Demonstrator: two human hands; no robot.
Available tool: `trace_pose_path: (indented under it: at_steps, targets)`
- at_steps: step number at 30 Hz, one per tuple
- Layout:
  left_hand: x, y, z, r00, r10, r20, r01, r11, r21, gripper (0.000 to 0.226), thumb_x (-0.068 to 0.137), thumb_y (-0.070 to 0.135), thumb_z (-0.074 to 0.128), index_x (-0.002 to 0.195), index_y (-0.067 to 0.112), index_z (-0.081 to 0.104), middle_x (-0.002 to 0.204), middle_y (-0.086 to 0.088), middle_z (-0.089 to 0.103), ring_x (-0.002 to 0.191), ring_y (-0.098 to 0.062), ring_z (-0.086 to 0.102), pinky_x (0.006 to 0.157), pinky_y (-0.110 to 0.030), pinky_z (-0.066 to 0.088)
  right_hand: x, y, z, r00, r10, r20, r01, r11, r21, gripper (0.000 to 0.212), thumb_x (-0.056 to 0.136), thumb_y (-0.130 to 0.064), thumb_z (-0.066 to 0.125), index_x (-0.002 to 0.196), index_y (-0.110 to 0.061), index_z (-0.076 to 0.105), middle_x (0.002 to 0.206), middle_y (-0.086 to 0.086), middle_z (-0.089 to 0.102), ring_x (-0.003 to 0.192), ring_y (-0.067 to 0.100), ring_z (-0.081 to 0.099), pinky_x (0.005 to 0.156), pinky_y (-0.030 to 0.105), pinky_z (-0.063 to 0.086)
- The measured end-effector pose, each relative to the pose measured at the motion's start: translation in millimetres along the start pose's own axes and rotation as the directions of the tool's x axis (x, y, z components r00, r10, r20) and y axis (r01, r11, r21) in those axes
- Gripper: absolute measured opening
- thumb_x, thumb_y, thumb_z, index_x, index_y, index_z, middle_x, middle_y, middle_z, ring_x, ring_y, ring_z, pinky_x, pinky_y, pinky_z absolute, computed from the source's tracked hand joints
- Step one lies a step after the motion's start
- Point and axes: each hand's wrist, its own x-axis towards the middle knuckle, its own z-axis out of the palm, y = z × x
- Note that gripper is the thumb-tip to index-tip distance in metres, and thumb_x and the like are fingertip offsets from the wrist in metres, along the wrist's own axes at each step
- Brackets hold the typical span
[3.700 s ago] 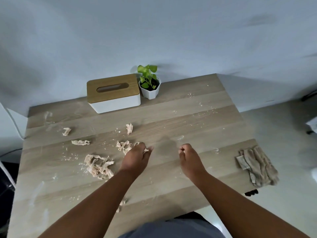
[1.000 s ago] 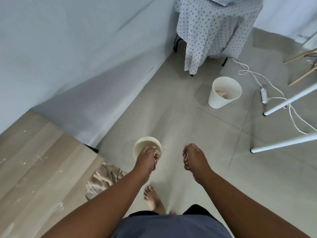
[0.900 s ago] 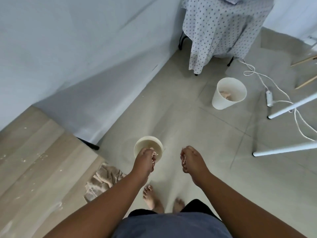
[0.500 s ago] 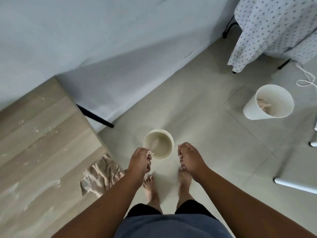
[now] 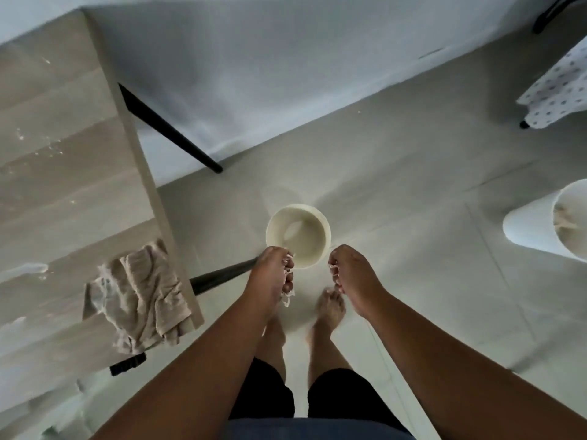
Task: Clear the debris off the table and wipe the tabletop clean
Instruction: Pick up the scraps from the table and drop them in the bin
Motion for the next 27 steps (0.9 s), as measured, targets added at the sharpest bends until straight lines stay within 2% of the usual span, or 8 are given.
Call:
trace_pose_path:
  at_steps: [3,7,11,17,21,24,27]
  targets:
    - [31,-10,10,0.995,-0.089,-0.033,0.089,0.996,-0.010,0.020,0.097,0.024,0.051,0.080,0.013,0.052,0.062,-0.004,0.046,0.039,-0.014,0.035,0.043,-0.021,0.026,27,11,2,0.999,0.034,0.003,-0.034,0.999,0.007,0.018,0.091,-0.011,0.042,0.075,-0.016,0.050,0.060,-0.001,0.043,0.048,0.013,0.032,0.045,0.024,0.026]
    - [82,-29,18,0.985,-0.168,0.046,0.171,0.983,-0.072,0.017,0.097,0.022,0.053,0.082,0.013,0.053,0.062,-0.004,0.047,0.046,-0.017,0.035,0.046,-0.022,0.026,74,30,5,0.996,0.087,-0.008,-0.087,0.995,0.055,0.012,0.090,-0.013,0.045,0.078,-0.015,0.049,0.061,-0.002,0.044,0.049,0.013,0.033,0.047,0.026,0.028]
    - [127,-48,24,0.986,-0.163,0.026,0.165,0.957,-0.238,0.007,0.098,0.013,0.052,0.093,0.011,0.056,0.071,-0.003,0.051,0.054,-0.015,0.041,0.041,-0.021,0.027,120,53,13,0.988,0.152,0.008,-0.152,0.984,0.091,0.009,0.087,-0.013,0.046,0.078,-0.016,0.046,0.059,-0.003,0.043,0.048,0.013,0.032,0.048,0.027,0.026]
    - [194,-72,25,0.985,-0.166,-0.050,0.145,0.946,-0.289,0.008,0.096,0.013,0.054,0.090,0.013,0.059,0.073,-0.001,0.053,0.055,-0.013,0.044,0.042,-0.021,0.029,186,82,29,0.980,0.199,-0.017,-0.190,0.957,0.218,0.011,0.077,-0.012,0.051,0.069,-0.019,0.054,0.061,-0.002,0.049,0.046,0.012,0.039,0.050,0.025,0.027]
    - [230,-83,22,0.983,-0.176,-0.056,0.148,0.933,-0.327,0.010,0.096,0.015,0.053,0.089,0.015,0.060,0.075,-0.001,0.054,0.060,-0.014,0.047,0.043,-0.022,0.032,216,96,39,0.977,0.210,-0.033,-0.197,0.953,0.231,0.013,0.073,-0.015,0.048,0.077,-0.019,0.058,0.059,-0.005,0.050,0.044,0.009,0.040,0.049,0.025,0.028]
    - [245,-90,22,0.982,-0.178,-0.062,0.144,0.920,-0.364,0.011,0.097,0.012,0.052,0.090,0.013,0.060,0.068,-0.002,0.059,0.055,-0.014,0.053,0.041,-0.021,0.037,233,106,47,0.981,0.189,-0.044,-0.179,0.969,0.171,0.019,0.088,-0.007,0.040,0.084,-0.018,0.056,0.063,-0.002,0.050,0.049,0.010,0.042,0.049,0.025,0.029]
    - [254,-94,22,0.976,-0.161,-0.145,0.092,0.914,-0.395,0.008,0.098,0.004,0.054,0.097,0.006,0.061,0.068,-0.008,0.063,0.051,-0.015,0.062,0.046,-0.024,0.049,240,110,54,0.988,0.152,-0.016,-0.149,0.983,0.108,0.023,0.097,-0.004,0.038,0.088,-0.018,0.053,0.071,0.001,0.051,0.055,0.011,0.046,0.049,0.024,0.034]
